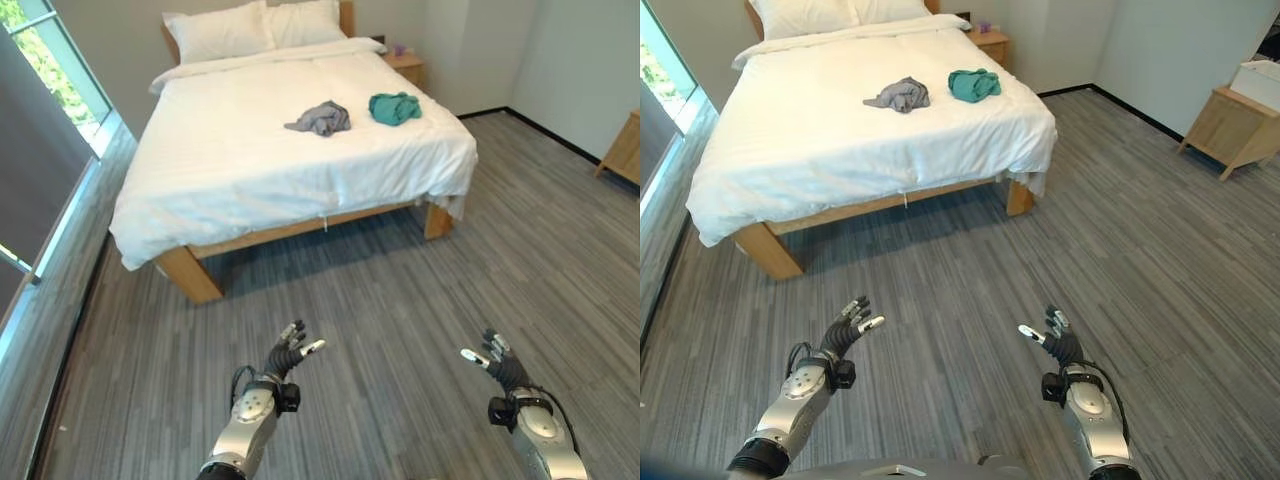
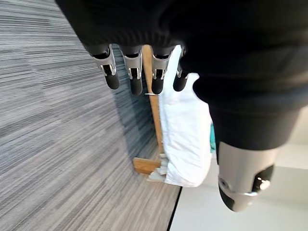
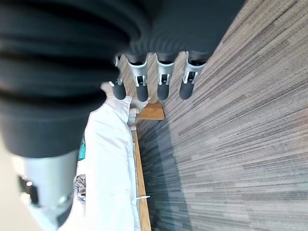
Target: Pick up bed clothes into laundry basket.
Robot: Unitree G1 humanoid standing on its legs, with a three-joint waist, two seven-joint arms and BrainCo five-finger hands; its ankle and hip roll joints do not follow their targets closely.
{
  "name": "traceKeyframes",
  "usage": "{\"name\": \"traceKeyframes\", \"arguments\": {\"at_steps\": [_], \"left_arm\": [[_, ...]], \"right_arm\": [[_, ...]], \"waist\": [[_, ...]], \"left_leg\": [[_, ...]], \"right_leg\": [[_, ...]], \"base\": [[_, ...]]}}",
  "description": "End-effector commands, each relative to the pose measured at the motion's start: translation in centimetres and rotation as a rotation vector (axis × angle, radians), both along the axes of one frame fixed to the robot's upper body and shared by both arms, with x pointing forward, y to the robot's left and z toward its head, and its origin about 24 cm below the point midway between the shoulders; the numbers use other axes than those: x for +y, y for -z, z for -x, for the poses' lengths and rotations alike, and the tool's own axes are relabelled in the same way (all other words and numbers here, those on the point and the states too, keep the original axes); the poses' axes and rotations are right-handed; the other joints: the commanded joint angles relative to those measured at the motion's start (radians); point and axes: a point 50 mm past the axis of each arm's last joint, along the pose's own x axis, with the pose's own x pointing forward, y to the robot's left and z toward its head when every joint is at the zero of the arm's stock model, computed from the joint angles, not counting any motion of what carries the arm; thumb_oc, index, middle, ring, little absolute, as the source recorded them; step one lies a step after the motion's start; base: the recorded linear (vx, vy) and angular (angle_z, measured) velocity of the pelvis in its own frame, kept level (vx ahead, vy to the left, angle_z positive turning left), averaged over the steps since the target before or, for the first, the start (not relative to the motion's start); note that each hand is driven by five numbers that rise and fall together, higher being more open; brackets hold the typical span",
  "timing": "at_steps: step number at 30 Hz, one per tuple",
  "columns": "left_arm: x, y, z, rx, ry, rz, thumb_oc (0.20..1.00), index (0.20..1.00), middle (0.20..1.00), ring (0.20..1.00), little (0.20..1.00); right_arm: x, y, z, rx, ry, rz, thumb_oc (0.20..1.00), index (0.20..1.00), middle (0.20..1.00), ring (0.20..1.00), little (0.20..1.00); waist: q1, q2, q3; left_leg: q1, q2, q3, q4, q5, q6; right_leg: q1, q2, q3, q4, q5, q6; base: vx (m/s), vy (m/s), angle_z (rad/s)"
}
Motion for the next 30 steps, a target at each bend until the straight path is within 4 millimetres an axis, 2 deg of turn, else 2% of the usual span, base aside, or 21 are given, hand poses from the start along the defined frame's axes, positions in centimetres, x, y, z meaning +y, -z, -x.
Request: {"name": "traceKeyframes", "arguments": {"at_steps": [1,3,6,8,9,11,12,13,14,15,17,20,21,22,23,24,26,27,28,29,30], "left_arm": [[2.1,-2.5,-1.9,-0.128,-0.053,-0.043,1.000,1.000,1.000,1.000,1.000],[2.4,-2.8,-2.1,-0.143,-0.061,-0.051,1.000,1.000,1.000,1.000,1.000],[2.9,-4.2,-2.9,-0.197,-0.076,-0.078,1.000,1.000,1.000,1.000,1.000],[3.0,-4.8,-3.2,-0.219,-0.061,-0.100,1.000,1.000,1.000,1.000,1.000],[3.0,-4.8,-3.2,-0.219,-0.061,-0.100,1.000,1.000,1.000,1.000,1.000],[3.2,-5.0,-3.3,-0.221,-0.054,-0.120,1.000,1.000,1.000,1.000,1.000],[3.4,-4.9,-3.4,-0.214,-0.049,-0.138,1.000,1.000,1.000,1.000,1.000],[3.6,-5.0,-3.6,-0.216,-0.054,-0.152,1.000,1.000,1.000,1.000,1.000],[3.5,-5.0,-3.7,-0.223,-0.062,-0.142,1.000,1.000,1.000,1.000,1.000],[3.5,-5.0,-3.7,-0.223,-0.062,-0.142,1.000,1.000,1.000,1.000,1.000],[3.4,-5.0,-4.2,-0.223,-0.081,-0.136,1.000,1.000,1.000,1.000,1.000],[3.0,-5.2,-4.2,-0.233,-0.083,-0.117,1.000,1.000,1.000,1.000,1.000],[2.9,-5.4,-4.0,-0.243,-0.072,-0.119,1.000,1.000,1.000,1.000,1.000],[2.9,-5.3,-3.8,-0.237,-0.072,-0.119,1.000,1.000,1.000,1.000,1.000],[2.9,-5.0,-3.4,-0.223,-0.074,-0.115,1.000,1.000,1.000,1.000,1.000],[3.1,-4.6,-3.1,-0.202,-0.080,-0.106,1.000,1.000,1.000,1.000,1.000],[3.2,-4.4,-2.5,-0.186,-0.089,-0.070,1.000,1.000,1.000,1.000,1.000],[3.3,-4.4,-2.3,-0.186,-0.084,-0.066,1.000,1.000,1.000,1.000,1.000],[3.2,-4.5,-2.3,-0.192,-0.076,-0.064,1.000,1.000,1.000,1.000,1.000],[3.1,-4.5,-2.3,-0.192,-0.075,-0.064,1.000,1.000,1.000,1.000,1.000],[3.1,-4.5,-2.3,-0.190,-0.084,-0.048,1.000,1.000,1.000,1.000,1.000]], "right_arm": [[0.9,-3.2,-2.6,-0.184,-0.054,0.040,1.000,1.000,1.000,1.000,1.000],[1.0,-3.5,-2.9,-0.194,-0.054,0.042,1.000,1.000,1.000,1.000,1.000],[1.8,-5.1,-4.1,-0.271,-0.100,0.052,1.000,1.000,1.000,1.000,1.000],[2.2,-5.4,-4.2,-0.287,-0.119,0.046,1.000,1.000,1.000,1.000,1.000],[2.2,-5.4,-4.2,-0.287,-0.119,0.046,1.000,1.000,1.000,1.000,1.000],[2.9,-5.5,-4.3,-0.287,-0.154,0.054,1.000,1.000,1.000,1.000,1.000],[2.7,-5.5,-4.2,-0.282,-0.147,0.070,1.000,1.000,1.000,1.000,1.000],[2.4,-5.2,-4.0,-0.273,-0.117,0.034,1.000,1.000,1.000,1.000,1.000],[1.7,-5.1,-3.9,-0.274,-0.076,0.004,1.000,1.000,1.000,1.000,1.000],[1.7,-5.1,-3.9,-0.274,-0.076,0.004,1.000,1.000,1.000,1.000,1.000],[0.8,-5.1,-3.8,-0.276,-0.011,-0.014,1.000,1.000,1.000,1.000,1.000],[0.5,-5.5,-4.0,-0.301,0.027,-0.073,1.000,1.000,1.000,1.000,1.000],[0.5,-5.3,-3.9,-0.294,0.020,-0.089,1.000,1.000,1.000,1.000,1.000],[0.5,-5.4,-4.0,-0.296,0.013,-0.078,1.000,1.000,1.000,1.000,1.000],[0.6,-5.1,-4.0,-0.280,-0.001,-0.062,1.000,1.000,1.000,1.000,1.000],[0.6,-5.0,-3.8,-0.265,-0.016,-0.056,1.000,1.000,1.000,1.000,1.000],[0.3,-4.6,-3.3,-0.242,-0.013,-0.086,1.000,1.000,1.000,1.000,1.000],[0.0,-4.5,-3.1,-0.231,-0.021,-0.073,1.000,1.000,1.000,1.000,1.000],[-0.5,-4.5,-3.1,-0.218,-0.035,-0.024,1.000,1.000,1.000,1.000,1.000],[-0.5,-4.5,-3.1,-0.218,-0.034,-0.023,1.000,1.000,1.000,1.000,1.000],[-0.7,-4.4,-3.5,-0.203,-0.025,-0.006,1.000,1.000,1.000,1.000,1.000]], "waist": [[0.001,-0.076,-0.002],[0.003,-0.077,0.001],[0.010,-0.072,0.033],[0.009,-0.071,0.062],[0.012,-0.073,0.059],[0.003,-0.066,0.084],[-0.020,-0.067,0.095],[-0.047,-0.075,0.092],[-0.073,-0.068,0.102],[-0.075,-0.067,0.102],[-0.105,-0.071,0.097],[-0.111,-0.062,0.088],[-0.109,-0.050,0.071],[-0.106,-0.047,0.067],[-0.113,-0.046,0.064],[-0.114,-0.066,0.061],[-0.088,-0.122,0.086],[-0.056,-0.140,0.101],[-0.011,-0.153,0.124],[-0.012,-0.145,0.124],[0.036,-0.151,0.142]], "left_leg": [[0.017,0.033,-0.007,-0.047,0.007,-0.043],[0.018,0.033,-0.007,-0.047,0.005,-0.041],[0.023,0.042,-0.002,-0.047,-0.001,-0.021],[0.027,0.052,0.001,-0.047,-0.002,-0.003],[0.024,0.049,0.004,-0.047,-0.001,-0.002],[0.045,0.070,0.009,-0.047,-0.007,0.002],[0.087,0.090,-0.001,-0.047,-0.017,-0.011],[0.128,0.094,-0.009,-0.047,-0.044,-0.036],[0.158,0.104,-0.040,-0.047,-0.072,-0.056],[0.158,0.106,-0.042,-0.047,-0.071,-0.056],[0.190,0.127,-0.077,-0.047,-0.102,-0.086],[0.231,0.165,-0.081,-0.047,-0.098,-0.104],[0.241,0.225,-0.073,-0.034,-0.001,-0.125],[0.218,0.268,-0.073,0.056,0.077,-0.134],[0.177,0.306,-0.088,0.192,0.159,-0.124],[0.101,0.330,-0.094,0.400,0.238,-0.099],[-0.085,0.337,-0.075,0.769,0.238,-0.060],[-0.137,0.302,-0.091,0.873,0.216,-0.041],[-0.238,0.252,-0.086,0.956,0.179,-0.043],[-0.245,0.258,-0.092,0.968,0.173,-0.044],[-0.372,0.238,-0.019,0.981,0.151,-0.051]], "right_leg": [[0.104,-0.114,0.045,-0.202,0.187,0.097],[0.103,-0.117,0.046,-0.197,0.185,0.099],[0.000,-0.115,0.072,0.008,0.152,0.112],[-0.110,-0.102,0.087,0.242,0.204,0.144],[-0.118,-0.105,0.091,0.251,0.200,0.145],[-0.220,-0.106,0.085,0.468,0.249,0.169],[-0.286,-0.119,0.070,0.452,0.270,0.176],[-0.307,-0.152,0.064,0.273,0.265,0.164],[-0.303,-0.157,0.079,0.077,0.262,0.158],[-0.297,-0.157,0.075,0.067,0.268,0.158],[-0.319,-0.175,0.150,-0.100,0.339,0.187],[-0.347,-0.176,0.135,-0.074,0.372,0.206],[-0.318,-0.141,0.116,-0.060,0.353,0.184],[-0.300,-0.111,0.111,-0.040,0.328,0.161],[-0.281,-0.078,0.097,-0.022,0.302,0.124],[-0.236,-0.061,0.081,-0.030,0.279,0.078],[-0.140,-0.044,0.063,-0.080,0.254,0.011],[-0.099,-0.034,0.070,-0.101,0.239,-0.009],[-0.047,-0.027,0.074,-0.129,0.222,-0.017],[-0.047,-0.021,0.071,-0.130,0.223,-0.017],[0.036,-0.003,0.081,-0.162,0.209,-0.009]], "base": [[0.04,0.039,-0.04],[0.02,0.047,-0.09],[-0.05,0.077,-0.19],[-0.05,0.052,-0.18],[0.00,0.053,-0.19],[0.13,0.023,-0.11],[0.49,-0.149,-0.04],[0.69,-0.269,0.01],[0.51,-0.222,0.19],[0.48,-0.235,0.36],[0.47,-0.273,0.41],[0.33,-0.248,0.41],[0.49,-0.482,0.44],[0.49,-0.555,0.31],[0.44,-0.607,0.26],[0.51,-0.737,0.20],[0.46,-0.737,-0.08],[0.42,-0.535,-0.17],[0.30,-0.289,-0.46],[0.44,-0.282,-0.89],[0.49,-0.181,-0.78]]}}
